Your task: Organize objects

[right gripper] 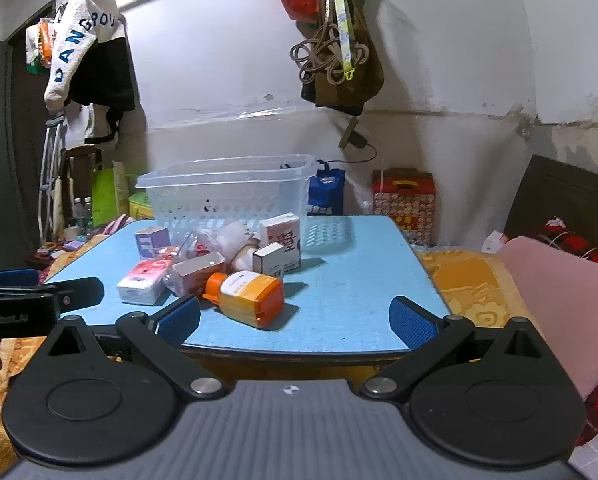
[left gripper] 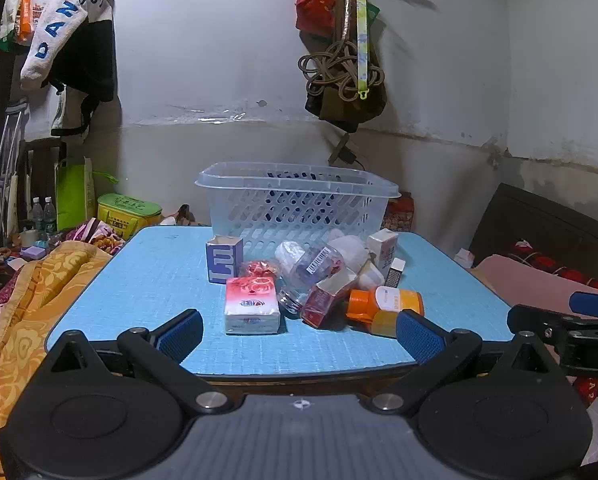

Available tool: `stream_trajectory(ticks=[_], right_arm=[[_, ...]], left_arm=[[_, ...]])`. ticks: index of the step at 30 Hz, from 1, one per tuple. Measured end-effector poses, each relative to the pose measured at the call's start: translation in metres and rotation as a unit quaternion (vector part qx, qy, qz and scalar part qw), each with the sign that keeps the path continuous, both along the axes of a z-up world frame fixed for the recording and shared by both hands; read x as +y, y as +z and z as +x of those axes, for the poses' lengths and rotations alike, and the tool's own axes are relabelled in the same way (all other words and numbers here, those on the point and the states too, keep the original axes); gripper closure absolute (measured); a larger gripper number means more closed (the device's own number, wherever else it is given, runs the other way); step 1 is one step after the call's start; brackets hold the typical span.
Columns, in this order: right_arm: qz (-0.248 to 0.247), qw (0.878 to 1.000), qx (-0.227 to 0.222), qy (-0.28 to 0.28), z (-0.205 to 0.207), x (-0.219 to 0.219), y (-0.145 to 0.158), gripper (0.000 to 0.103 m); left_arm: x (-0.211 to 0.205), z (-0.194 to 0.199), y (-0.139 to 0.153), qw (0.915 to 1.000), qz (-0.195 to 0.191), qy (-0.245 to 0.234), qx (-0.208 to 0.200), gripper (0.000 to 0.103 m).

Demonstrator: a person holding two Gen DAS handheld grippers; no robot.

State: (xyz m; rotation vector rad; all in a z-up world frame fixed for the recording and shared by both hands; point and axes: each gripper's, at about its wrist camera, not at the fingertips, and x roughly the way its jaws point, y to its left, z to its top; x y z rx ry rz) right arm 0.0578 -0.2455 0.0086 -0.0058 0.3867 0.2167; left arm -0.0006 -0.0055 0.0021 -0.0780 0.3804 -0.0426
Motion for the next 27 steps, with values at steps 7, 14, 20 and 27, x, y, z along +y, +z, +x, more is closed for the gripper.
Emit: stream_trajectory(ticks=[7, 14, 20, 27], right_arm=[[0.007, 1.0, 0.005, -0.003, 0.0006, -0.0027, 0.0012, 0.0], [0.003, 1.0, 0.006, 0.012, -0.0001, 0.0016, 0.0011, 0.0], [0.004, 1.0, 0.006, 0.022, -0.0008, 0.0037, 0.0022, 0.0], [0.013, 1.0, 0.0, 0.025, -0.0025, 0.0022, 0.0047, 0.0]], left_arm=[[0.0015, 0.001, 0.0, 1.0, -0.005, 0.001, 0.003, 0.0], [0.0017, 0.0013, -0.0012, 1.0, -0.004, 0.002, 0.005, 0.0], [0.0028, 0.0012, -0.0023, 0.9999, -0.007, 0.003, 0.007, 0.0], [0.0051, 0.002, -0.0026, 0.9999, -0.011, 0.007, 0.01, 0.0]])
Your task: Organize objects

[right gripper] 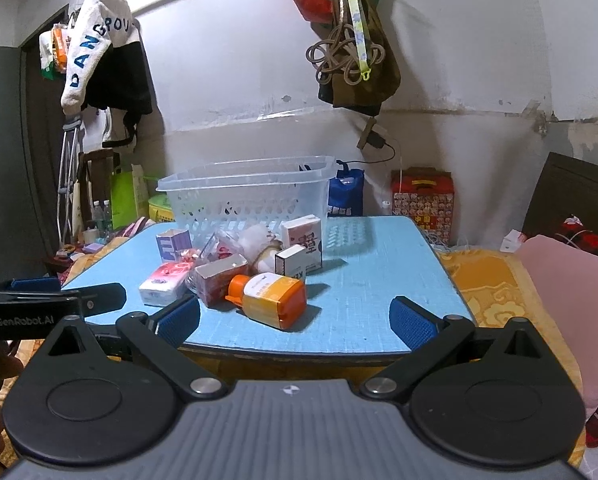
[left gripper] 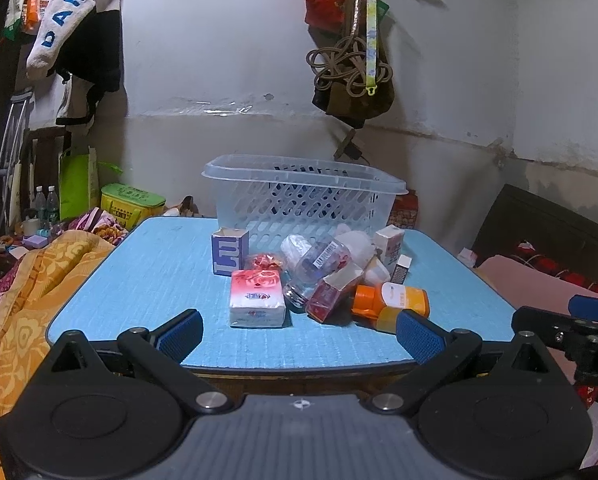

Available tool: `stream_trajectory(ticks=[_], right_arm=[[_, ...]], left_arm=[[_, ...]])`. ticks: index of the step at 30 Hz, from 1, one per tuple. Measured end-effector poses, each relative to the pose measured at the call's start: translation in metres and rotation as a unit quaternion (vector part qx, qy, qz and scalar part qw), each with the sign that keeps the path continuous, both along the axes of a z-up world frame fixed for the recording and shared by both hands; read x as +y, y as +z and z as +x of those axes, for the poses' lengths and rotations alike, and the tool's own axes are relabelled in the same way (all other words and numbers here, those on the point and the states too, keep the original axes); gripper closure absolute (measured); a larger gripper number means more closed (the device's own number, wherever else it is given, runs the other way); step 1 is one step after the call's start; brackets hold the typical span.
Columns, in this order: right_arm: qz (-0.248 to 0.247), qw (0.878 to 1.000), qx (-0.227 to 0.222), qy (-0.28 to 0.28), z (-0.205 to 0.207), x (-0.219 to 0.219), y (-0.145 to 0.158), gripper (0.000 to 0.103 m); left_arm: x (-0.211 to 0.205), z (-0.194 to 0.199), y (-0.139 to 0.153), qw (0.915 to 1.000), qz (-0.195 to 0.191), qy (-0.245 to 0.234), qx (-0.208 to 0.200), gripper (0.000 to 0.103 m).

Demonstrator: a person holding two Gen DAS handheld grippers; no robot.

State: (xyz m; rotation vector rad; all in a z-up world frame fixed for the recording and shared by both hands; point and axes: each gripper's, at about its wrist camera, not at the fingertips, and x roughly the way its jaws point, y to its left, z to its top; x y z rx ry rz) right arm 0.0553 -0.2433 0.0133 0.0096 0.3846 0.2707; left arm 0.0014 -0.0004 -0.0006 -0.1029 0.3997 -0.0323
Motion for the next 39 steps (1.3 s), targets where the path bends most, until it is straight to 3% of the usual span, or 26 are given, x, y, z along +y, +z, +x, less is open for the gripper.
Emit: stream_trajectory(ticks=[17, 39], right_arm=[[-0.011, 1.0, -0.006, -0.004, -0.0003, 0.0041, -0.0006, 0.0], [-0.022, 1.0, -0.005, -0.016, -0.0016, 0.0061, -0.0029, 0.0]], left_arm=[[0.0024, -0.0002, 0.0004, 0.9999, -0.002, 0.006, -0.011, 0.0], [-0.0018, 0.002, -0.0042, 0.9998, 0.014, 0.012, 0.007, 0.0]])
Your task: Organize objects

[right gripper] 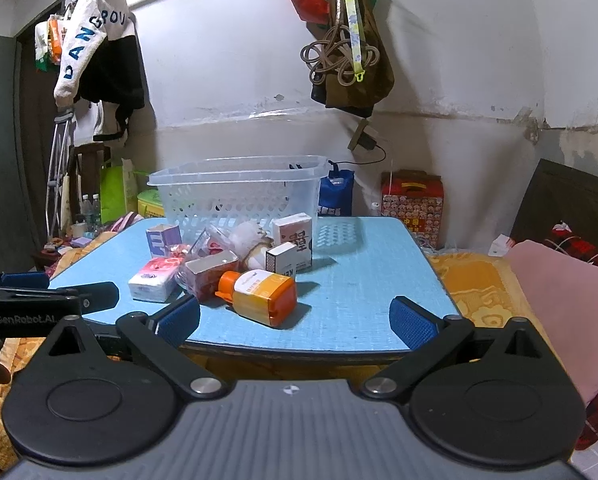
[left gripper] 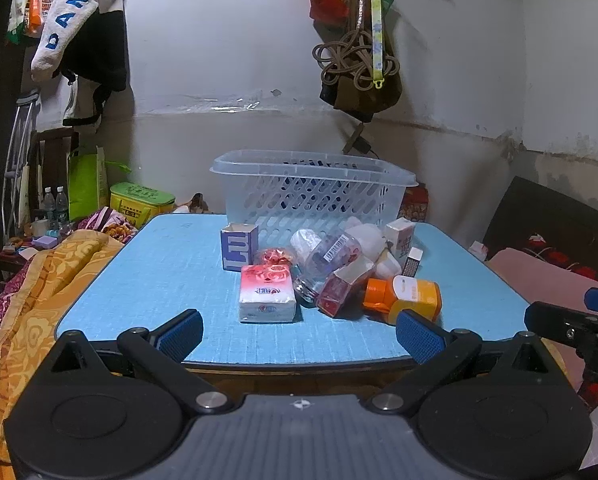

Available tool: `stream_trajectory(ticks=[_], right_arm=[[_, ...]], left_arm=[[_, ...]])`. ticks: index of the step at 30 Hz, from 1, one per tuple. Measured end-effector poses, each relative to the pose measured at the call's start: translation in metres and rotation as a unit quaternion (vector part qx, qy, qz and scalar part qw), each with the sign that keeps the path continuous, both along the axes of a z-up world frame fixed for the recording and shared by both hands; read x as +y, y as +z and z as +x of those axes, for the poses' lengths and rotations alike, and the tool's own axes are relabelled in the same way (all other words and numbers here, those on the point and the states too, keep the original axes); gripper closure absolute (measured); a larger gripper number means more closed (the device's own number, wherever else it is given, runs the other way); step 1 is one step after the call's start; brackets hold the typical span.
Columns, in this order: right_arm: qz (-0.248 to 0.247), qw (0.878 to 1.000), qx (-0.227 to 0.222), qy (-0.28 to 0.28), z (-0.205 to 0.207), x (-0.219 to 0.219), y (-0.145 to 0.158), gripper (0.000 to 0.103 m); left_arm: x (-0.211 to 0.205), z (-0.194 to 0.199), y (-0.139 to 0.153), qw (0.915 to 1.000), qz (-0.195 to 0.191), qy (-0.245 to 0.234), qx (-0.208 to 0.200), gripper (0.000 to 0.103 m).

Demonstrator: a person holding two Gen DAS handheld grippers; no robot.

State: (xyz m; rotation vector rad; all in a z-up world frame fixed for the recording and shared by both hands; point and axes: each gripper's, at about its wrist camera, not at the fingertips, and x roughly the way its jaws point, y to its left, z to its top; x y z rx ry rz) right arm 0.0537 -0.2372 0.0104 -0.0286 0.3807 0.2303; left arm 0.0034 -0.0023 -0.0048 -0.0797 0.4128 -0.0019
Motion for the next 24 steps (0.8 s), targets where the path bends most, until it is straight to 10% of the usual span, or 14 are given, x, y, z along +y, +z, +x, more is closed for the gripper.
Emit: stream_trajectory(ticks=[24], right_arm=[[-0.007, 1.0, -0.002, -0.014, -0.0024, -0.0015, -0.0016, 0.0]], left_arm=[[0.0005, 0.0021, -0.0025, 0.9999, 0.002, 0.012, 0.005, 0.0]])
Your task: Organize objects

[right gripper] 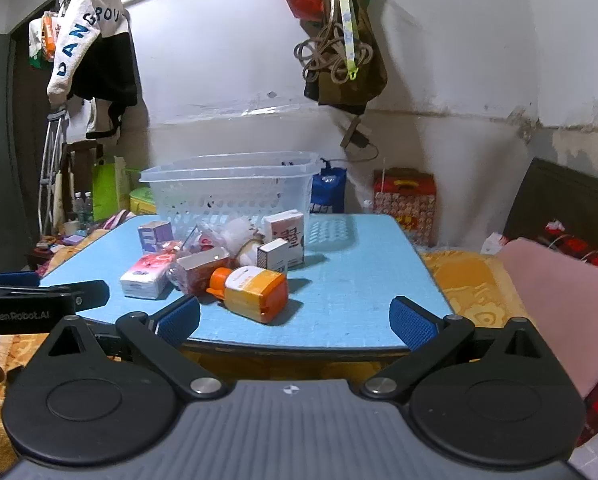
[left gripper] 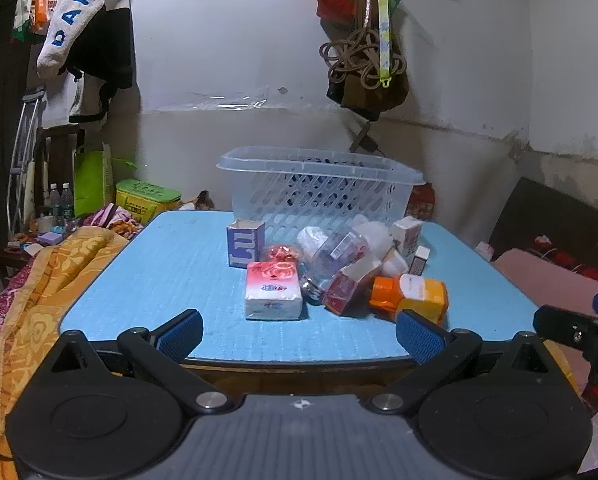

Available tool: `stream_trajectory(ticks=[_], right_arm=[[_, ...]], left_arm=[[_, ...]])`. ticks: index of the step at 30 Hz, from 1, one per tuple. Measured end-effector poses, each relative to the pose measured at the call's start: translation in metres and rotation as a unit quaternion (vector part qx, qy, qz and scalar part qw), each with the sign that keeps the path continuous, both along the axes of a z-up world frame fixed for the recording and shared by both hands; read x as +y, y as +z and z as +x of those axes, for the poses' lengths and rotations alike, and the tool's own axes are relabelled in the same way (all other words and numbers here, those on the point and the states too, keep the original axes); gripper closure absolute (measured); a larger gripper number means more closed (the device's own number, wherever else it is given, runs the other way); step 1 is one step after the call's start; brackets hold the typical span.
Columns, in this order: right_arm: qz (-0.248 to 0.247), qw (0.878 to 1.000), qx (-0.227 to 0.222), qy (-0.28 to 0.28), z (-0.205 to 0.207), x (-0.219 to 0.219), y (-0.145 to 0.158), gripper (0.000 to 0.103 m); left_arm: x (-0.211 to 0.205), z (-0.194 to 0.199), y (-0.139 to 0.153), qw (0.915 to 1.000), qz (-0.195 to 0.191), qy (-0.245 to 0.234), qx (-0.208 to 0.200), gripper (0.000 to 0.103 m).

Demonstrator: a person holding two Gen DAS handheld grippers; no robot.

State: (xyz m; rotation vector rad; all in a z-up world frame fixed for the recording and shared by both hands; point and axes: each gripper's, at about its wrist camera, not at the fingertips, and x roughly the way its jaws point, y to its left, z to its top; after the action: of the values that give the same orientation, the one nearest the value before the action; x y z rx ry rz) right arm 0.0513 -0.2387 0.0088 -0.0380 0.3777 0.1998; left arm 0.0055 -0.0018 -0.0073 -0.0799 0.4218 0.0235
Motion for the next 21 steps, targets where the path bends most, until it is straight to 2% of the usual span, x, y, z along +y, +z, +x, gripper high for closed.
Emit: stream_trajectory(ticks=[6, 13, 16, 19, 21], right_arm=[[-0.011, 1.0, -0.006, -0.003, -0.001, 0.002, 0.001, 0.0], [0.007, 1.0, -0.002, 0.004, -0.003, -0.003, 0.002, 0.0], [0.018, 1.0, -0.007, 0.012, -0.008, -0.007, 0.004, 0.0], [0.025, 1.0, -0.012, 0.014, -0.012, -0.011, 0.006, 0.0], [0.035, 0.999, 0.002, 0.022, -0.008, -0.013, 0.007, 0.0]], left_arm=[[0.001, 0.0, -0.001, 1.0, 0.001, 0.003, 0.006, 0.0], [0.0, -0.001, -0.003, 0.9999, 0.0, -0.001, 0.014, 0.0], [0.006, -0.007, 0.002, 0.9997, -0.016, -0.008, 0.014, 0.0], [0.015, -0.011, 0.012, 0.999, -0.029, -0.007, 0.034, 0.0], [0.022, -0.008, 0.019, 0.9984, -0.027, -0.013, 0.049, 0.0]])
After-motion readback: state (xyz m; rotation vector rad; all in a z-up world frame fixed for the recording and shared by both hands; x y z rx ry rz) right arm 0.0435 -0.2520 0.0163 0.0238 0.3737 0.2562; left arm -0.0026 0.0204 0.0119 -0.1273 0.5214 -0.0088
